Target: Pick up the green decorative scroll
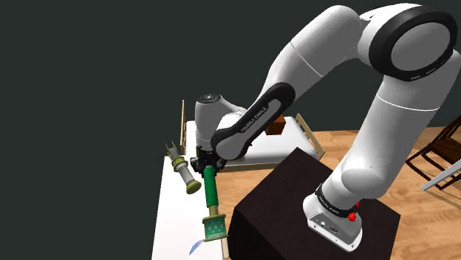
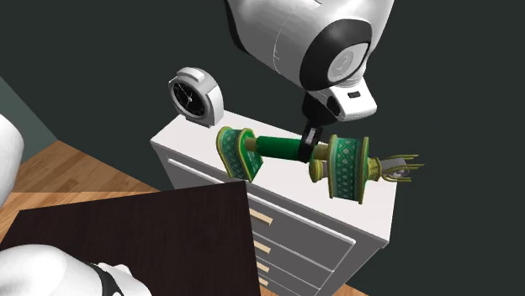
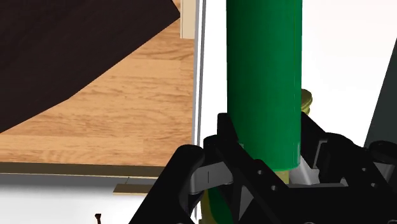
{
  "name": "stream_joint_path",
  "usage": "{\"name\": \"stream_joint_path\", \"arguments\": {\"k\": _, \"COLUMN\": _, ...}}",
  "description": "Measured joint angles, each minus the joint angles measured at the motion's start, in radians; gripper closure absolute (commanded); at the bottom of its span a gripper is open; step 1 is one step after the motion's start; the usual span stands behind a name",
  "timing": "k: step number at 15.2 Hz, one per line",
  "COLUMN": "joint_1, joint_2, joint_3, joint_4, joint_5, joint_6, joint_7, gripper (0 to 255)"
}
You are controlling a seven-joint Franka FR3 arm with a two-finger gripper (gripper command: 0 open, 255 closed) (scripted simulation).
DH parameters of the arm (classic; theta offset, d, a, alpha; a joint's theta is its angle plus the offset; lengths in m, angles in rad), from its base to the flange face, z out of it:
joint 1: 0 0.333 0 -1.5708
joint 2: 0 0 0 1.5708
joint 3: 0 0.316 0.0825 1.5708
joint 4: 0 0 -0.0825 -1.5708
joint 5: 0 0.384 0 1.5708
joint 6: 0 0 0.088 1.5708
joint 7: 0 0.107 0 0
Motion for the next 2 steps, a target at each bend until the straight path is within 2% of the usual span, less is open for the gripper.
{"name": "stream_joint_path", "arguments": {"k": 2, "joint_1": -0.006, "joint_2": -0.021, "joint_3": 0.006, "joint_4": 0.002, "joint_5": 0.016, "joint_6": -0.020, "joint_7": -0.013, "gripper": 255}}
